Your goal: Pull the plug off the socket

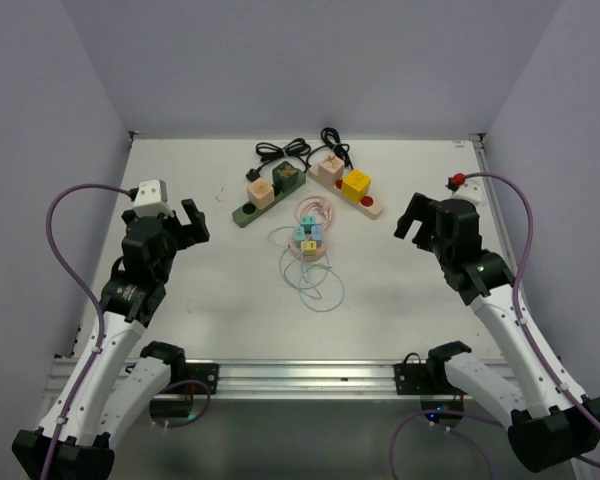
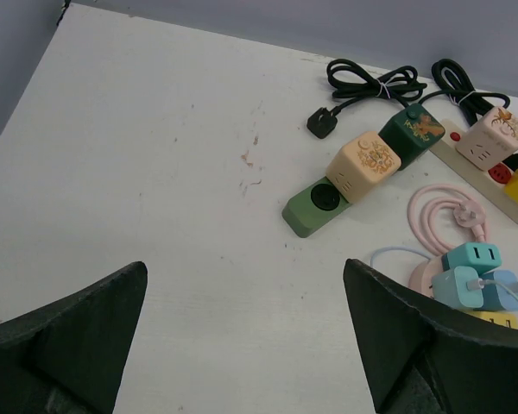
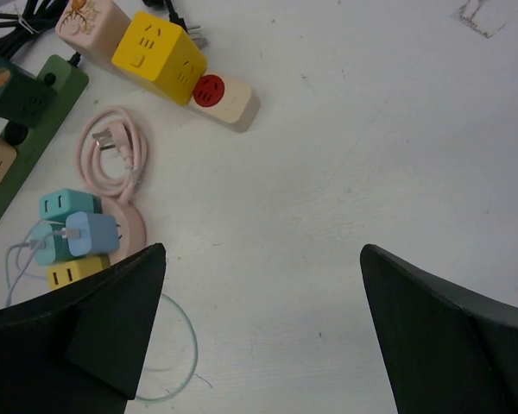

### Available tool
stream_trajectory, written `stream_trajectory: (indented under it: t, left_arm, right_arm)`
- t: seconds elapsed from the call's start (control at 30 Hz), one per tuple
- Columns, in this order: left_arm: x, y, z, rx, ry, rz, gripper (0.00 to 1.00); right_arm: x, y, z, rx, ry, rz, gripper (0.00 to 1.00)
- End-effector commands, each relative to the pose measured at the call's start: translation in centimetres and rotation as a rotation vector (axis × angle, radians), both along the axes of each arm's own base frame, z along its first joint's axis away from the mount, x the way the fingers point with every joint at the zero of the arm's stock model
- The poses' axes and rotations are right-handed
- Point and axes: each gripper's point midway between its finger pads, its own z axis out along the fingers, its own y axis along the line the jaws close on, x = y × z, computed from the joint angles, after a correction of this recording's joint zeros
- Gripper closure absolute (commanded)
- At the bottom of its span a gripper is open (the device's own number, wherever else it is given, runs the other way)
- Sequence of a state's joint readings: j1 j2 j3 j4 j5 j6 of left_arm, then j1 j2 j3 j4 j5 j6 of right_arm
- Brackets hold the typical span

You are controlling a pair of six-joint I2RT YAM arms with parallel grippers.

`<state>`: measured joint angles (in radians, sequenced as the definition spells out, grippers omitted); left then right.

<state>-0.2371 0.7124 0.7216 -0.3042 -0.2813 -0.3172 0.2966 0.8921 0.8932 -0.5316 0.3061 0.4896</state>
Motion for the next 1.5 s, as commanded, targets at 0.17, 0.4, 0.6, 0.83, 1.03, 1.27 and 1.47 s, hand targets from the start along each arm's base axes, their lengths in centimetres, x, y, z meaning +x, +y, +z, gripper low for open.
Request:
stream_trajectory:
  t: [0.17, 0.4, 0.6, 0.83, 1.03, 1.27, 1.47]
  left_arm:
    - [0.0, 0.0, 1.1, 0.016, -0.035, -0.010, 0.00]
    - [-0.2, -0.4, 1.4, 0.007, -0.044, -0.036, 0.00]
    - [-0.3, -1.2, 1.6, -0.006, -0.048, -0.079, 0.00]
    - [-0.3, -2.5, 1.7, -0.011, -0.049, -0.154, 0.00]
    - [-0.3, -3.5, 1.7, -0.030, -0.048, -0.203, 0.00]
    - [-0.2, -4.1, 1.6, -0.043, -0.046, -0.238, 0.00]
    - [-0.2, -4.7, 1.5, -0.050, -0.040, -0.267, 0.00]
  right_arm:
    - [-0.2, 0.5, 2.8, 0.048, -0.154, 0.030, 0.01]
    - [-0.6, 6.6, 1.8, 0.093, -0.116, 0.411, 0.01]
    - [-1.7, 11.5, 1.4, 0.156, -0.117, 0.677, 0.01]
    - [-2.4, 13.7, -1.1, -0.041, -0.026, 0.740, 0.01]
    - [-0.3, 14.1, -4.3, -0.043, 0.022, 0.567, 0.06]
    - [3.0, 17.7, -7.7, -0.058, 0.035, 0.540, 0.18]
    - [4.8, 21.6, -9.8, -0.063, 0.032, 0.540, 0.24]
